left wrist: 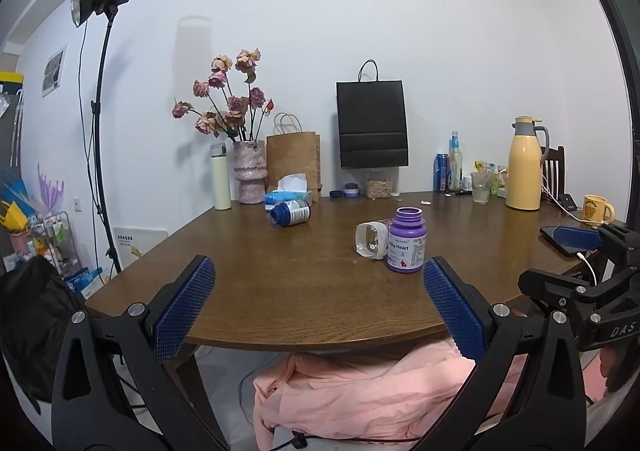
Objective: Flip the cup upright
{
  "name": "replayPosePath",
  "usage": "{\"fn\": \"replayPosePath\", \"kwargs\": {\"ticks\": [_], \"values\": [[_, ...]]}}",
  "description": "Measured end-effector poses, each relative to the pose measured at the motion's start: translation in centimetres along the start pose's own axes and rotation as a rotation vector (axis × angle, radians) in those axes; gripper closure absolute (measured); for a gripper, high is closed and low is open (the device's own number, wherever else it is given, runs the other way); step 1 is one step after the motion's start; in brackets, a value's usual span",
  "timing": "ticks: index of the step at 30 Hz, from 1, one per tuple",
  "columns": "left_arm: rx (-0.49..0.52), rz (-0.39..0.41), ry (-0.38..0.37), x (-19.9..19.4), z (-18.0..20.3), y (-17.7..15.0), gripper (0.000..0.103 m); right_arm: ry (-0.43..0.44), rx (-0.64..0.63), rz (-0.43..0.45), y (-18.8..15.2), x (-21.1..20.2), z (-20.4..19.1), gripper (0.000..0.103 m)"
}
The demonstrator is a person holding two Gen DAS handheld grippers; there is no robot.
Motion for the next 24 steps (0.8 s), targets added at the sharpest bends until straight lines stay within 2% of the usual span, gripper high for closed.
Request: {"fn": "replayPosePath", "kwargs": {"ticks": [15, 24], "values": [[0.011, -0.028, -0.002, 0.28, 0.14, -0.27, 0.0, -0.018, 0.006, -0.008, 0.03, 0.46, 0.7, 0.0], [0.008, -0.01, 0.001, 0.18, -0.04, 0.22, 0.0, -0.023, -0.007, 0.012, 0.41, -0.01, 0.07, 0.0]]}}
Point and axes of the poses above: each gripper's, at about its wrist camera, not at the fingertips, and x roughly the way its jaws point, z to its right, y to its top, the point moved 10 cm from there along x, roughly the way its jaws point, and after that the axes turned 7 degrees about -x, right-handed, at the moved point
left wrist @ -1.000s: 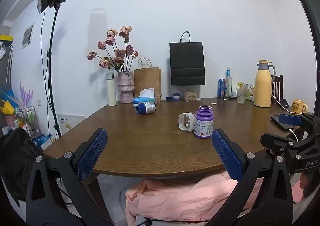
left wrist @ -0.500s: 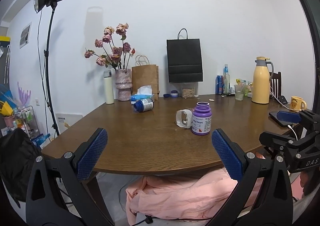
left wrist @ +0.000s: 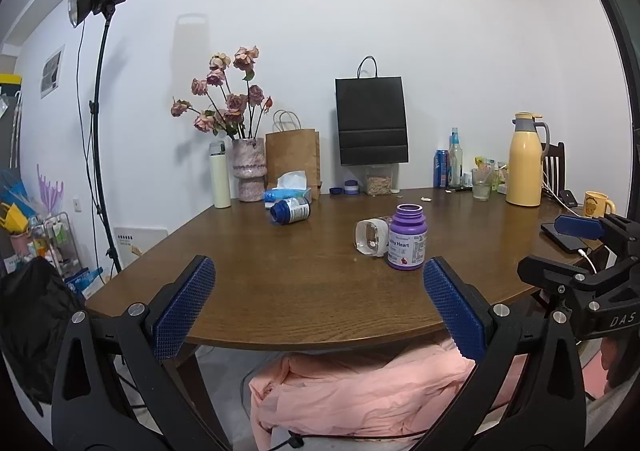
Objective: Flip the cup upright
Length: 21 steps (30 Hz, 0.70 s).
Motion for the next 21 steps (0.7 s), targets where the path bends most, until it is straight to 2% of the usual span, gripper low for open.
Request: {"fn": "replayPosePath", "kwargs": {"ticks": [21], "values": [[0.001, 0.011, -0.007, 0.02, 0.19, 0.09, 0.0, -0.015, -0.008, 0.006, 0.35, -0.31, 0.21, 0.0]]}}
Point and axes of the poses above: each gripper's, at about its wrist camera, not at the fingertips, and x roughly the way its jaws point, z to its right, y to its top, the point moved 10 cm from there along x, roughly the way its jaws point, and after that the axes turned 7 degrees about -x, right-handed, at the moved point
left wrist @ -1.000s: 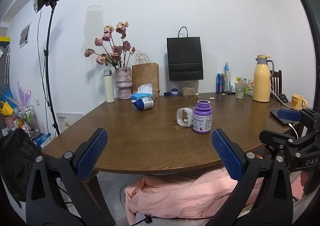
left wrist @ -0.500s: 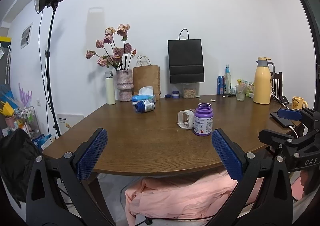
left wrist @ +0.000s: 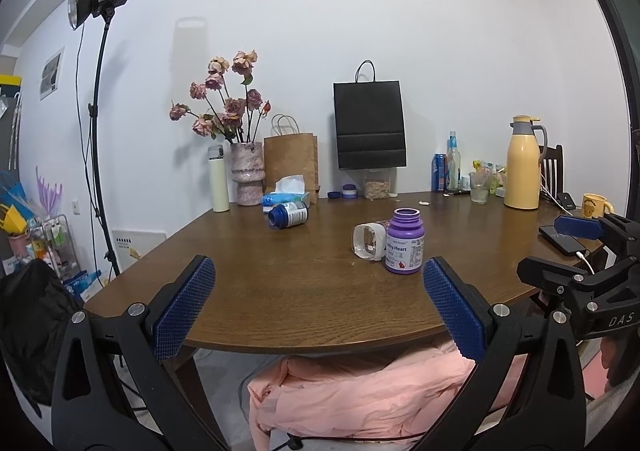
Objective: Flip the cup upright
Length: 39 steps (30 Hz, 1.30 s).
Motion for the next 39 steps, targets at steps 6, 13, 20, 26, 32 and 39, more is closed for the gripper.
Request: {"fn": "replayPosePath", "kwargs": {"ticks": [6, 13, 20, 26, 32, 39], "values": [[0.0, -0.001, -0.001, 0.0, 0.0, -0.1, 0.0, -0.002, 0.003, -0.002, 0.2, -0.1, 0.3, 0.0], [-0.005, -0.01, -0.01, 0.1, 0.1, -0.2, 0.0, -0.006, 0.016, -0.017, 0.1, 0.2, 0.6, 0.0], [-0.025, -0.088, -0.021, 4.9, -0.7, -0.1, 0.0, -0.013, 0.001, 0.008, 1.9, 2.7, 2.3, 0.0], [-0.04, -0.205, -0.037, 14.0, -0.5, 0.5, 0.0, 0.038, -0.097, 0.022, 8.5, 9.7, 8.3, 0.0], [-0.062, -0.406, -0.14, 23.9, 1.1, -0.7, 0.0, 0.169, -0.194, -0.222, 10.1, 21.6, 10.9, 0.0], [-0.06, -0.554, -0.259, 30.2, 2.9, -3.1, 0.0, 0.427, -0.153, -0.505, 4.5, 32.2, 11.8, 0.001]]}}
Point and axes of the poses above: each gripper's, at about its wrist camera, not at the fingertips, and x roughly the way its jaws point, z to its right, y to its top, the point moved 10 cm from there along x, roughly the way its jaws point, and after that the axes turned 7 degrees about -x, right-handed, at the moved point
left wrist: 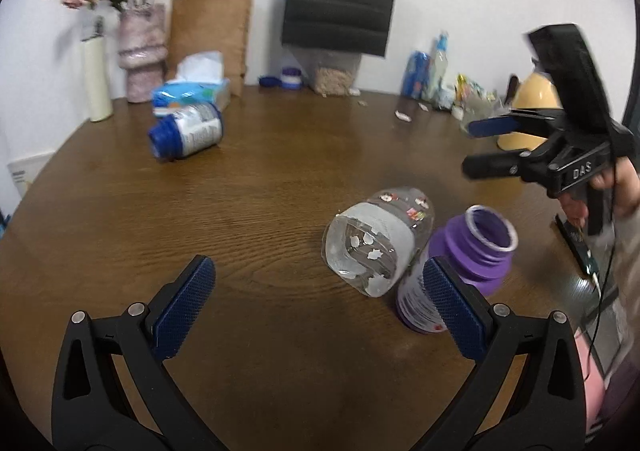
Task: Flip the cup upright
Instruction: 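Reach the right tool to the sideways clear cup and close on it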
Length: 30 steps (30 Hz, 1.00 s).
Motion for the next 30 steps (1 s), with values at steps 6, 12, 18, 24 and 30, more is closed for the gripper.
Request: {"fn": "replayPosePath", "kwargs": {"ticks": [6, 12, 18, 24, 30], "values": [[0.003, -0.11, -0.098, 3.1, 0.3, -1.1, 0.0, 0.217, -0.008, -0.058, -0.9, 4.4, -0.9, 0.001], [-0.008, -0.155, -0.066, 5.5, -0.7, -1.3, 0.0, 0.317, -0.049, -0.07, 0.7, 7.1, -2.8, 0.001], [-0.057, -0.148, -0.02, 6.5, -2.4, 0.2, 0.0, 0.331, -0.068, -0.082, 2.4, 8.4, -3.0, 0.001], [-0.15, -0.107, 0.124, 7.4, -6.4, 1.9, 0.0, 0.3, -0.142, -0.144, 2.4, 9.6, -3.1, 0.002], [-0.21, -0.069, 0.15, 7.1, -8.2, 2.8, 0.0, 0.264, -0.139, -0.194, 3.1, 11.4, -3.5, 0.035]]}}
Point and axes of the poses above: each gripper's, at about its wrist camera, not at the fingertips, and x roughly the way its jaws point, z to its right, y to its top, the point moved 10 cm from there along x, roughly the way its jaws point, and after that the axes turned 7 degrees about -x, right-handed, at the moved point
